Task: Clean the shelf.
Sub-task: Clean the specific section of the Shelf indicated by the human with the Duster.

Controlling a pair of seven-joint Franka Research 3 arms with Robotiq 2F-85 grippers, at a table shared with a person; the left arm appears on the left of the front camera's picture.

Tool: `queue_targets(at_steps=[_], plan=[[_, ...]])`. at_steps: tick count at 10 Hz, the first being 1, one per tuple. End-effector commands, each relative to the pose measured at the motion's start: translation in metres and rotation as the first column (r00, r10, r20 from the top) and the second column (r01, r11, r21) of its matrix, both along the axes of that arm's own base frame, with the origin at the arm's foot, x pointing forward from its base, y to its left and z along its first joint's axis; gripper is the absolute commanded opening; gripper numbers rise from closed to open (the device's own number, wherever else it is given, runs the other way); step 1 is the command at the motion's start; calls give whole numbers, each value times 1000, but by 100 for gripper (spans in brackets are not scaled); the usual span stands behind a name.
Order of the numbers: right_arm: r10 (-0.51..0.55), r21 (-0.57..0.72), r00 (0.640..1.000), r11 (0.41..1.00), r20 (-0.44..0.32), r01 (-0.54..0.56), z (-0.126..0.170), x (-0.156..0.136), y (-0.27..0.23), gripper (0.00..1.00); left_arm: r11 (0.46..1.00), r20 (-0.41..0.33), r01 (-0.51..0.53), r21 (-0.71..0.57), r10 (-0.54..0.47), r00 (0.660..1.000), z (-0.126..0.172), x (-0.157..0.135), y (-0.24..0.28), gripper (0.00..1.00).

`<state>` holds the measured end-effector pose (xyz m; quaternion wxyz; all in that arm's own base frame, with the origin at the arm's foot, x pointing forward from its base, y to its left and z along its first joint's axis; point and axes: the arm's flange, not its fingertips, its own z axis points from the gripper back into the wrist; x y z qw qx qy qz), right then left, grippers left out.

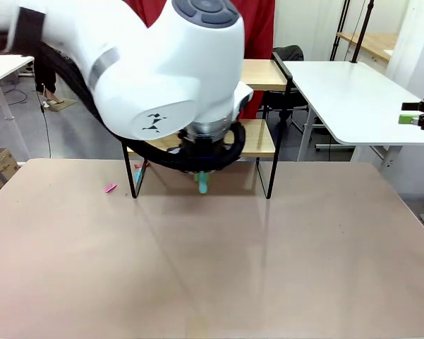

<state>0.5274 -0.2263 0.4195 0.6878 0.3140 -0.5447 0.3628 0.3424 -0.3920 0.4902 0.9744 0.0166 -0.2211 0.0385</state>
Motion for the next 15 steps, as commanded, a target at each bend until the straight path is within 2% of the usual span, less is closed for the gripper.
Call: queue_targets(at_steps=[1, 4, 6, 7, 8, 9, 10, 11, 13, 14, 15], plan=[[1, -2, 1000, 1000, 3, -1, 2, 1, 1, 100, 999, -32, -18, 38, 19, 999, 3, -5, 34, 13], [1, -2, 1000, 1000, 3, -1, 2, 1, 1, 100, 983, -64, -93, 161, 105, 992, 4, -3, 74, 13], [1, -2, 1000, 1000, 3, -1, 2, 1, 1, 100, 955, -53, -142, 260, 161, 985, 7, -7, 93, 13], [1, -2, 1000, 1000, 3, -1, 2, 1, 1, 100, 920, -29, -190, 342, 212, 977, 9, -12, 97, 13], [1, -2, 1000, 1000, 3, -1, 2, 1, 1, 100, 912, 10, -207, 353, 218, 976, 15, -17, 93, 13], [1, -2, 1000, 1000, 3, -1, 2, 1, 1, 100, 918, 62, -208, 337, 198, 978, 24, -23, 84, 13], [1, -2, 1000, 1000, 3, -1, 2, 1, 1, 100, 967, 87, -107, 230, 89, 992, 31, -28, 70, 13], [1, -2, 1000, 1000, 3, -1, 2, 1, 1, 100, 940, -6, -146, 308, 156, 988, 13, -16, 85, 13], [1, -2, 1000, 1000, 3, -1, 2, 1, 1, 100, 940, -6, -146, 308, 156, 988, 13, -16, 85, 13], [1, -2, 1000, 1000, 3, -1, 2, 1, 1, 100, 949, 21, -122, 291, 122, 992, 18, -21, 74, 13], [1, -2, 1000, 1000, 3, -1, 2, 1, 1, 100, 978, 35, -27, 207, 20, 999, 27, -22, 73, 13]])
